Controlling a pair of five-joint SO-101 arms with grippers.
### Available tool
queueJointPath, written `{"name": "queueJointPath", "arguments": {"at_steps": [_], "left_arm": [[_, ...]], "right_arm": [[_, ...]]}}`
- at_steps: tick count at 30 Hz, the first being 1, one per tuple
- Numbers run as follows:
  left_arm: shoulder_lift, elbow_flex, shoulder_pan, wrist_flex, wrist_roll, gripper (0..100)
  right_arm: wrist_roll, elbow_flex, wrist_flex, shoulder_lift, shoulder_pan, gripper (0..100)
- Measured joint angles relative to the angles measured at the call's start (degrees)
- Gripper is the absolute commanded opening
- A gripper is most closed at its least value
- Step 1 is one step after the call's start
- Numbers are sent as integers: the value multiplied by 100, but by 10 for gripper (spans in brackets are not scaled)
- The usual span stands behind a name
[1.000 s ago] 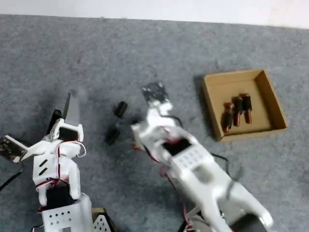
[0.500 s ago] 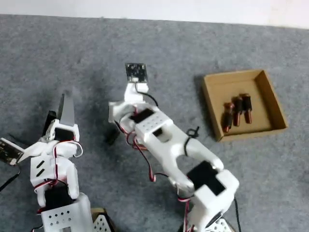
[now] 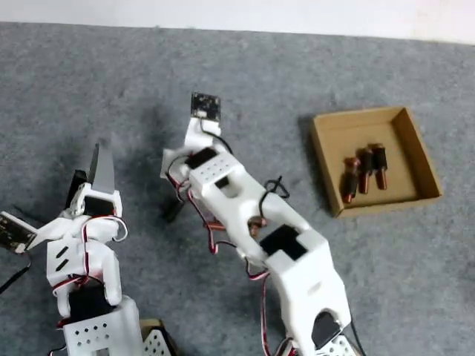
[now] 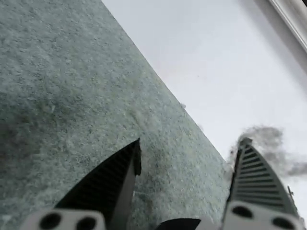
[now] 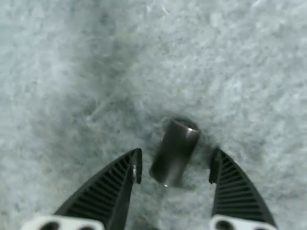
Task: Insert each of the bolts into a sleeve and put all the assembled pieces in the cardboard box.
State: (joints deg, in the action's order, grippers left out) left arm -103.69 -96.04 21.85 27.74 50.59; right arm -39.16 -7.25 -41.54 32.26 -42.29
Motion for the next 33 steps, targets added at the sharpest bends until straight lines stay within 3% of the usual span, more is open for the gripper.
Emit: {"name": "queueJointPath", "arguments": {"at_steps": [3,9,25,33], "left_arm": [[0,0,0,0,0,298],[0,0,0,0,0,298],[0,0,0,0,0,298],[0,0,0,0,0,298]], "right_arm": [[-44,-404,-360,264,0,179],[-44,-853,-1073,510,26,2],[237,-1213,-1538,536,343,4],[800,-1275,-2013,-668,554,4]]}}
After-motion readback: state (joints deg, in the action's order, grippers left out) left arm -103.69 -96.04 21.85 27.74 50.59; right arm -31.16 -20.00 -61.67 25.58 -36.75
